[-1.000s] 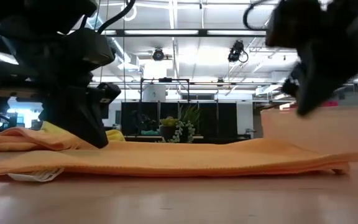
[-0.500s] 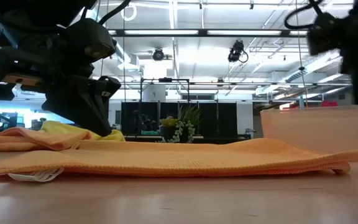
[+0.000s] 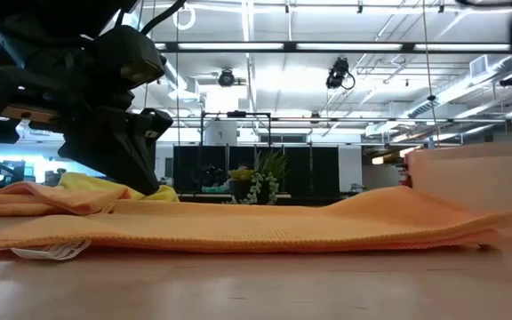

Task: Fold microfiber towels
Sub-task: Adjust the bin

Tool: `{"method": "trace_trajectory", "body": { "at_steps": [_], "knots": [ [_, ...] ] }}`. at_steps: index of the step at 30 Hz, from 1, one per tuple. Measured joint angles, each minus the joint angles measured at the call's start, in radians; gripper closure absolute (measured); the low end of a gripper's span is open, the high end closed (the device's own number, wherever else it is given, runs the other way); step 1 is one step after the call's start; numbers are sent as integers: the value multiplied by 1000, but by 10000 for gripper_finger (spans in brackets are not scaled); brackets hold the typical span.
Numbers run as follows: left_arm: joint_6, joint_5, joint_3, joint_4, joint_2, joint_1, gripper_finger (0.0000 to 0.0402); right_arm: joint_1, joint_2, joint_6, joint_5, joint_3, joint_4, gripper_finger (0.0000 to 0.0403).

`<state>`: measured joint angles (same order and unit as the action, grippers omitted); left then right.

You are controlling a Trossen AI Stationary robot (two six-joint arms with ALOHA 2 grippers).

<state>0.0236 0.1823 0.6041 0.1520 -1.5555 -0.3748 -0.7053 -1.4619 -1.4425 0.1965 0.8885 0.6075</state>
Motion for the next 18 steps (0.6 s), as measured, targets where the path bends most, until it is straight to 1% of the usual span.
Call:
{"method": "trace_trajectory", "body": {
  "at_steps": [4, 6, 7, 9, 11, 13, 15, 18],
  "knots": [
    [-19, 0, 0, 0, 0, -8, 397, 39, 3, 53, -121, 106, 96, 401],
    [-31, 0, 0, 0, 0, -13, 394, 54, 6, 63, -131, 138, 205, 401],
    [-33, 0, 0, 0, 0, -18, 392, 54, 5, 59, -112, 142, 283, 401],
    [-36, 0, 0, 0, 0, -27, 391, 47, 1, 28, -24, 124, 428, 401],
    [-36, 0, 0, 1, 0, -35, 394, 34, 0, -2, 63, 91, 499, 401],
    [-36, 0, 0, 4, 0, -43, 397, 10, 0, -32, 115, 52, 479, 401],
    [-36, 0, 0, 6, 0, -46, 394, -23, 0, -85, 154, 13, 423, 401],
    [-36, 0, 0, 7, 0, -46, 392, -81, 0, -197, 171, -36, 314, 401]
  ]
}}
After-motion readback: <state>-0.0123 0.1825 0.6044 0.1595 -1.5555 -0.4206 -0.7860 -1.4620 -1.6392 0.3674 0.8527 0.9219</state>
